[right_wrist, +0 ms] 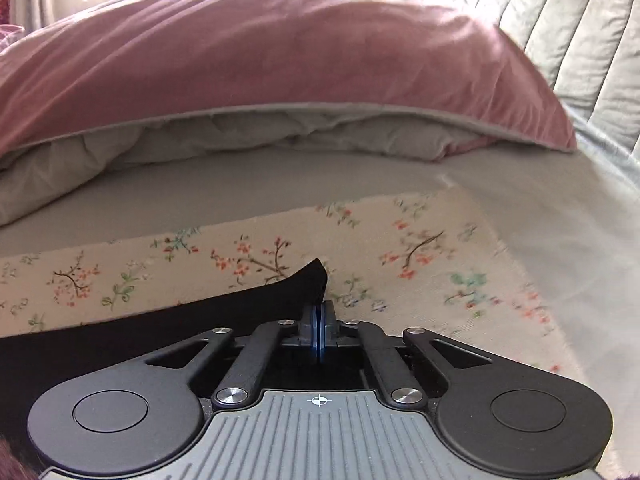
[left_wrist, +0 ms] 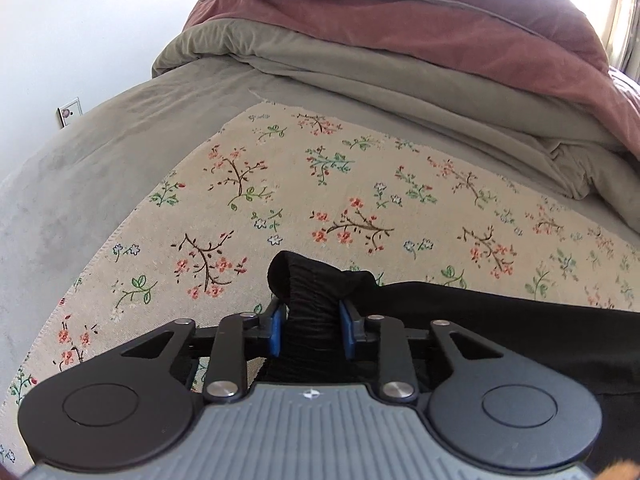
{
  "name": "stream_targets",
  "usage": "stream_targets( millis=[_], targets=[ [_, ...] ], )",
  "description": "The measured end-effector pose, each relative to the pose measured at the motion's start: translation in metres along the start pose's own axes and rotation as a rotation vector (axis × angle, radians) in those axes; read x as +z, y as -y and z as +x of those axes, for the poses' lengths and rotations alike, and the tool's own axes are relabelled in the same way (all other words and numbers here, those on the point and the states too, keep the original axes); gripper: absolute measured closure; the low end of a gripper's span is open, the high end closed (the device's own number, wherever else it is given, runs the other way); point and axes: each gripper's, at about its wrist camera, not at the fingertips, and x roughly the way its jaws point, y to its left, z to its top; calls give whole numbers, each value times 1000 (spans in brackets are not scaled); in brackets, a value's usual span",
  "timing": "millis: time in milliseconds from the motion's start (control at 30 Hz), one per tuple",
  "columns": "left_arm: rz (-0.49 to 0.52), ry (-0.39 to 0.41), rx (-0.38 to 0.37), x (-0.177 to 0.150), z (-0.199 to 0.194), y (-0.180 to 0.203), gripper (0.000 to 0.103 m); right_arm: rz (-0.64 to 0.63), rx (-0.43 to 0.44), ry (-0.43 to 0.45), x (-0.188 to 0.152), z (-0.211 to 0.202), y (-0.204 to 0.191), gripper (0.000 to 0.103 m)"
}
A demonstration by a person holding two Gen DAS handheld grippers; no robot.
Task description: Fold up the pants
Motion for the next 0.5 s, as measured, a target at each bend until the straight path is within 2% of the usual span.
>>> stream_targets(
  millis=[167,333,500],
  targets=[
    [4,57,-48,2,-15,6,64,8,-40,79,14,-36,6,103],
    [-32,87,-74,12,-37,0,66,34,-105,170,37,-75,0,103],
    [-2,99,-66,13,-48,-1,66,28,-108,172,50,-110,4,103]
  ],
)
